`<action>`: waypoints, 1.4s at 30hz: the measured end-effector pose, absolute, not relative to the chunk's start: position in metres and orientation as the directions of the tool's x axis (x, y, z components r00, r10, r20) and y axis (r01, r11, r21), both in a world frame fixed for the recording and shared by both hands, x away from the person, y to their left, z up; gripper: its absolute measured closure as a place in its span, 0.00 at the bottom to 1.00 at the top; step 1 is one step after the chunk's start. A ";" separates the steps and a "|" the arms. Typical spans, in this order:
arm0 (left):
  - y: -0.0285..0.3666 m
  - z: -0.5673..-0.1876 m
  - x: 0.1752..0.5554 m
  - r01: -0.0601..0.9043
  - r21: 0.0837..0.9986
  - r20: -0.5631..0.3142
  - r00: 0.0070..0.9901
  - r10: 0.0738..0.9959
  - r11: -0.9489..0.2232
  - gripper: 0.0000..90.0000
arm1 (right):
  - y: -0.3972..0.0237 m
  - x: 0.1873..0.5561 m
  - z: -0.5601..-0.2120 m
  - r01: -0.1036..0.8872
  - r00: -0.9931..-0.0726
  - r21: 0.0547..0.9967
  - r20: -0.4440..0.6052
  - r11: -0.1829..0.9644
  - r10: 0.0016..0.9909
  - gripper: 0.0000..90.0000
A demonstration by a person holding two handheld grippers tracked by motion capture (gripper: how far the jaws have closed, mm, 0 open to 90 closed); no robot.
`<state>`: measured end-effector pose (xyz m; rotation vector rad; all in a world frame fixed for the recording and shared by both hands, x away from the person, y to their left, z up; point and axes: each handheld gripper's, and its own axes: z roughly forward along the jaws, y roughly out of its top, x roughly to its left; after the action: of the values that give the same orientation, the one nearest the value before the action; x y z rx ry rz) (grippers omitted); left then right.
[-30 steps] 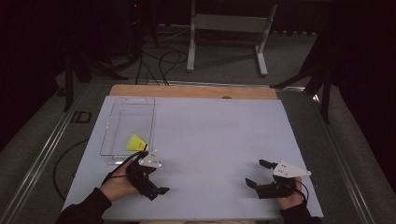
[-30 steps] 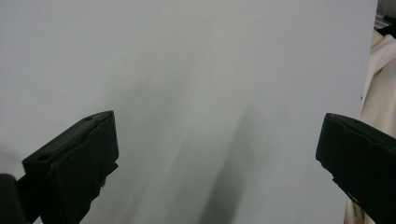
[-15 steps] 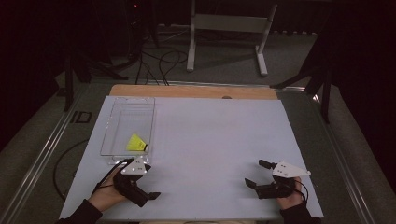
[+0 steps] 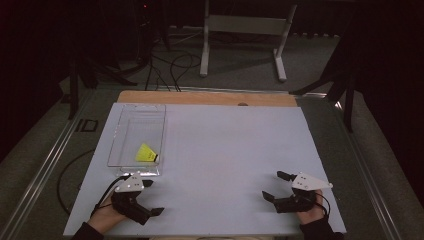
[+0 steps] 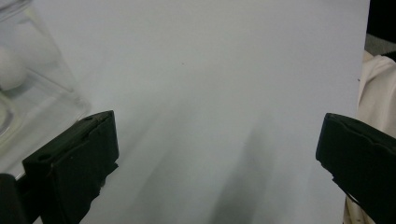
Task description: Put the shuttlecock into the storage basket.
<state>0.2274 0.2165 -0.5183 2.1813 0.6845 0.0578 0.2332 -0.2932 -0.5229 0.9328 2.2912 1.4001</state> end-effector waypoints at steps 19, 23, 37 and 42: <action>0.229 -0.527 0.216 0.474 0.783 -0.156 0.778 0.609 -0.404 0.00 | -0.294 0.233 -0.522 0.365 -0.748 0.874 0.070 0.321 0.660 0.09; 0.225 -0.528 0.212 0.471 0.782 -0.108 0.748 0.655 -0.409 0.00 | -0.294 0.233 -0.522 0.363 -0.749 0.874 0.069 0.321 0.659 0.10; 0.230 -0.531 0.214 0.485 0.796 -0.107 0.701 0.706 -0.362 0.00 | -0.293 0.233 -0.523 0.361 -0.752 0.872 0.064 0.329 0.656 0.10; 0.231 -0.532 0.214 0.483 0.799 -0.105 0.700 0.707 -0.359 0.00 | -0.293 0.233 -0.523 0.366 -0.751 0.870 0.067 0.330 0.657 0.09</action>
<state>0.2141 0.2306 -0.5316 2.0289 0.9102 0.3224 0.2333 -0.2930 -0.5229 0.9172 2.3017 1.3871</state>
